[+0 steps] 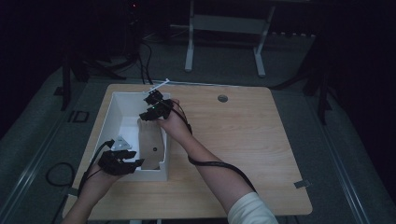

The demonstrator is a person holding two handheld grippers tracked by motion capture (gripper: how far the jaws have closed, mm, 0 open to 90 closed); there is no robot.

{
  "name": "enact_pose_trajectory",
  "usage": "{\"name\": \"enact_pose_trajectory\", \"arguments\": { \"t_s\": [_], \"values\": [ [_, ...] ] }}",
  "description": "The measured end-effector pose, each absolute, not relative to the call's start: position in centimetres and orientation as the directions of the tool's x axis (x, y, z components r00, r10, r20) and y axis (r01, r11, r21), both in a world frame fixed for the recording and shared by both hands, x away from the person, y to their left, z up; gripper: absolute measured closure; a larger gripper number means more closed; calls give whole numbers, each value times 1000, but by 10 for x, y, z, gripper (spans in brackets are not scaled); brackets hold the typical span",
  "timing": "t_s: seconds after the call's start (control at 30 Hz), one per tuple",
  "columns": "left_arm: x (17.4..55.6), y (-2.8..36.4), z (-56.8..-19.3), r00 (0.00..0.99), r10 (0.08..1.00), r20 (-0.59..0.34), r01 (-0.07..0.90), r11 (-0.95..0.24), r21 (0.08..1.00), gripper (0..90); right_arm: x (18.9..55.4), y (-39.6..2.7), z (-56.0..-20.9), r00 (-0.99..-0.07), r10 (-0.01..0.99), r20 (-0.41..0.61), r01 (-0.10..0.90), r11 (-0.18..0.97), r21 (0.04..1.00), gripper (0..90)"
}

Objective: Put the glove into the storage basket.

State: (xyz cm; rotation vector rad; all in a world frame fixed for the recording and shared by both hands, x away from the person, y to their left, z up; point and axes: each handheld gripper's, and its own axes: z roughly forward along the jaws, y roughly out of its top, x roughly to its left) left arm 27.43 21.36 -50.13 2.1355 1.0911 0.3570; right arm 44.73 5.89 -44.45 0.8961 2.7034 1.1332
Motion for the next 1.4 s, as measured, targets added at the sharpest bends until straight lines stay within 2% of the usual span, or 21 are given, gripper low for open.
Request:
{"name": "enact_pose_trajectory", "arguments": {
  "t_s": [0.03,0.07,0.17,0.2,0.27,0.3,0.4,0.47,0.57,1.0,1.4],
  "values": [
    [274,214,-498,591,803,-82,602,-370,708,498,447,54,-442,-829,539,147,480,551,683,487],
    [274,214,-497,582,808,-88,603,-357,713,483,446,52,-441,-830,536,153,480,548,686,468],
    [274,211,-492,558,825,-90,600,-326,730,363,443,44,-436,-838,523,155,465,537,704,394],
    [275,210,-490,552,828,-99,600,-311,737,280,443,41,-434,-839,519,163,465,529,709,357],
    [275,207,-486,554,826,-100,596,-310,741,170,441,36,-430,-843,511,166,458,521,720,316],
    [275,205,-484,559,823,-99,587,-309,748,133,440,33,-428,-855,489,171,447,530,721,262],
    [275,202,-477,548,828,-121,569,-264,779,88,435,23,-423,-868,461,187,435,521,735,224],
    [274,200,-472,546,829,-122,553,-247,796,88,433,16,-420,-881,435,186,417,527,740,183],
    [273,197,-464,549,824,-139,534,-218,817,88,430,4,-417,-881,438,180,412,521,748,186],
    [270,170,-446,618,775,-133,478,-236,846,88,409,-48,-413,-890,426,160,379,500,779,187],
    [265,119,-430,725,679,-115,400,-279,873,88,392,-106,-425,-892,430,140,366,505,781,184]
  ]
}}
